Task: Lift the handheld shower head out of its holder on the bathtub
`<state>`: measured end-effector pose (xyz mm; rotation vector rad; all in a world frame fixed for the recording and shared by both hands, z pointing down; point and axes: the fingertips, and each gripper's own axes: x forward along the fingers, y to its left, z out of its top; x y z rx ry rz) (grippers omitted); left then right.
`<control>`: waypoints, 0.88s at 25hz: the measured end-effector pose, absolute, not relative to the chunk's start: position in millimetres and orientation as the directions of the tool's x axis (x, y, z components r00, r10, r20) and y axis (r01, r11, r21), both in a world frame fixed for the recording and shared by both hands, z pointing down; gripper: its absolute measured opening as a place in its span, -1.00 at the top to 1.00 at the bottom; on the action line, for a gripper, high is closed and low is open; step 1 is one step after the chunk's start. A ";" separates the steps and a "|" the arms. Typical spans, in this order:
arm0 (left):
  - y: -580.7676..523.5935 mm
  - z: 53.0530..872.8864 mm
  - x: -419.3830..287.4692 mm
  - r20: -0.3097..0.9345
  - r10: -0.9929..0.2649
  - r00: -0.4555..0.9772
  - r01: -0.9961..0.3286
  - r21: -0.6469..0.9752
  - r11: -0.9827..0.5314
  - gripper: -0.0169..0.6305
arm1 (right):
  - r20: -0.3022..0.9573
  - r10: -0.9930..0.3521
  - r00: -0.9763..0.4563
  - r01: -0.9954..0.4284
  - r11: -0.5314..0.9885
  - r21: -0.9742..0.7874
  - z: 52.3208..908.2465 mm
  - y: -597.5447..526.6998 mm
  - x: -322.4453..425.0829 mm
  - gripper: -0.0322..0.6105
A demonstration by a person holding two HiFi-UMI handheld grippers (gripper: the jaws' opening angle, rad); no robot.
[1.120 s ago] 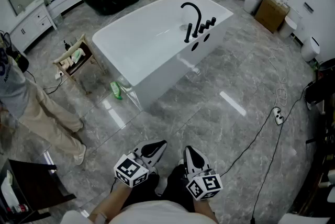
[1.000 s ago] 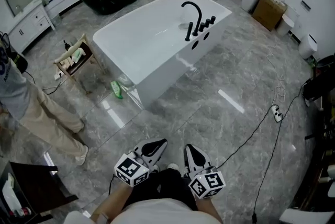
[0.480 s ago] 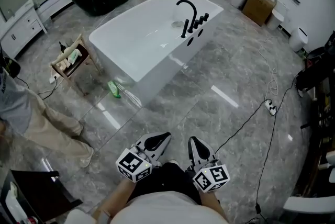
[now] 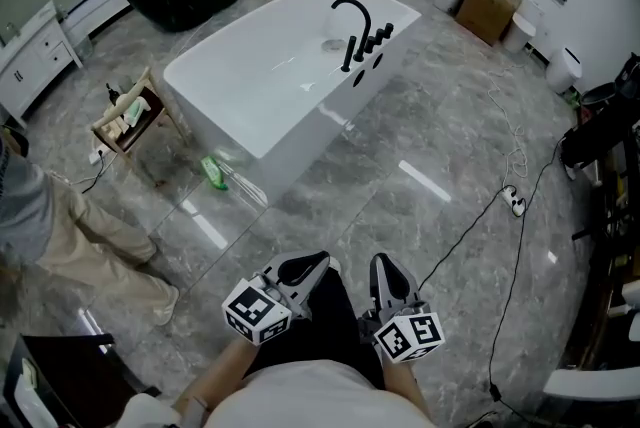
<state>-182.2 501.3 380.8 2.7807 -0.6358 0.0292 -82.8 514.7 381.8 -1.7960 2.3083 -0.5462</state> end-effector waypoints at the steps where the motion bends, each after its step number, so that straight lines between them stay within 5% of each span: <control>1: 497.2 381.0 -182.3 0.083 -0.421 0.903 -0.427 0.274 -0.862 0.91 | 0.090 -0.964 -0.250 -0.902 0.199 -0.383 381.6 509.9 -81.0 0.83; 22: 332.4 374.4 -154.4 0.080 -0.502 0.861 -0.504 0.271 -0.820 0.91 | 0.020 -0.938 -0.345 -0.895 0.323 -0.309 360.5 337.8 -60.6 0.83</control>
